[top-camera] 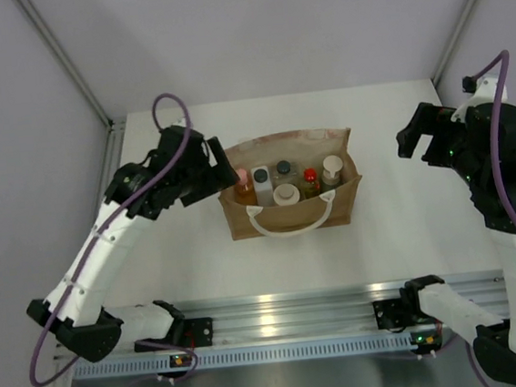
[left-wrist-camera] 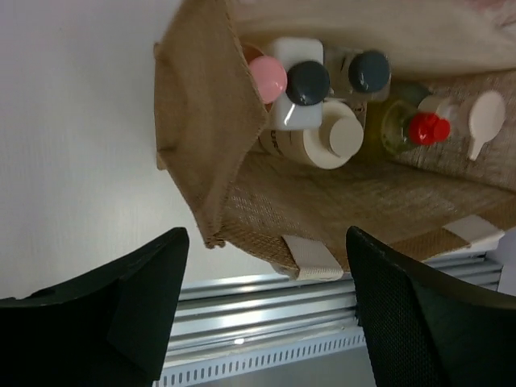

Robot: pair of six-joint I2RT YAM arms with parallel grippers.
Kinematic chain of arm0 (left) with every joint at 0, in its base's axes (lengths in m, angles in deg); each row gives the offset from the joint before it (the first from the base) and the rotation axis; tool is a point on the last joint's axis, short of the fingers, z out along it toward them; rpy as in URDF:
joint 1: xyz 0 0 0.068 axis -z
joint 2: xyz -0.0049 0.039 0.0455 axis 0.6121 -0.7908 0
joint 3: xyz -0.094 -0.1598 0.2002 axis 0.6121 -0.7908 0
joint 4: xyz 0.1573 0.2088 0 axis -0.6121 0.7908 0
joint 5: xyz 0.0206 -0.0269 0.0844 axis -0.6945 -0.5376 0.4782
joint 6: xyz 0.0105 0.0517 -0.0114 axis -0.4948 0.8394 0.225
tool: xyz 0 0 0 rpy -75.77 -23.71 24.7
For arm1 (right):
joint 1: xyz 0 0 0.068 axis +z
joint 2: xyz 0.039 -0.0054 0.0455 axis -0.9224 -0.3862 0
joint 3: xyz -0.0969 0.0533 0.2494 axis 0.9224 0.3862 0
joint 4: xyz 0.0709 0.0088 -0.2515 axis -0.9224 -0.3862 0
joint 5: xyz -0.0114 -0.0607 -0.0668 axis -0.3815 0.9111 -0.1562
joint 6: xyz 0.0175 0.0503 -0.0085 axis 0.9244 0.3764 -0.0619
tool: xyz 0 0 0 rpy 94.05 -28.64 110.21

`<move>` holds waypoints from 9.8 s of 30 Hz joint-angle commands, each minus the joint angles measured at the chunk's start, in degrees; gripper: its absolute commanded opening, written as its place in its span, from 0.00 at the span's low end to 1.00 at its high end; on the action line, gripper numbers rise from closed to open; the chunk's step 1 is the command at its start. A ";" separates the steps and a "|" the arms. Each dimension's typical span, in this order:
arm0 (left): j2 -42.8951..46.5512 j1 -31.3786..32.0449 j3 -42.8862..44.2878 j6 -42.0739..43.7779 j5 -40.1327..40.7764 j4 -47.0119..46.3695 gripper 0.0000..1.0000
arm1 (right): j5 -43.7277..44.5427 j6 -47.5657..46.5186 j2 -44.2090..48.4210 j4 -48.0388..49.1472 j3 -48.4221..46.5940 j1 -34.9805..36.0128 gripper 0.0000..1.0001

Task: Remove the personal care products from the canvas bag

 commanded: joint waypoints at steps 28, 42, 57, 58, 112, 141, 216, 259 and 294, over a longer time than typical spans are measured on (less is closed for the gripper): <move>-1.25 9.19 -15.74 -11.83 12.17 1.32 0.00 | 1.20 7.46 -33.04 5.57 -19.01 41.68 0.94; 1.21 9.11 -17.59 -13.76 14.37 1.14 0.00 | 4.01 3.51 -55.55 7.68 -31.77 46.53 0.66; -0.45 9.11 -13.46 -12.01 14.72 1.23 0.00 | 7.09 2.98 -62.06 11.10 -31.51 46.97 0.52; -0.54 9.11 -13.28 -11.92 14.81 1.23 0.00 | 6.92 2.98 -62.23 11.54 -31.08 46.88 0.51; -1.77 9.11 -10.12 -9.37 16.04 1.14 0.00 | 13.95 4.48 -47.29 26.22 -21.40 47.59 0.00; -2.74 9.11 -9.59 -9.37 16.21 1.14 0.00 | 18.16 -6.25 -40.44 15.86 -42.67 48.29 0.00; -3.97 9.11 -10.20 -7.09 16.56 0.97 0.00 | 8.32 -5.28 -4.66 49.70 39.52 -0.40 0.86; -0.63 9.11 -21.45 -13.85 14.10 -0.96 0.00 | 7.88 0.70 -59.86 0.56 -28.61 42.31 0.78; -1.51 9.11 -15.04 -12.62 17.18 -1.14 0.00 | 10.69 8.34 -61.71 10.32 -15.07 42.58 0.28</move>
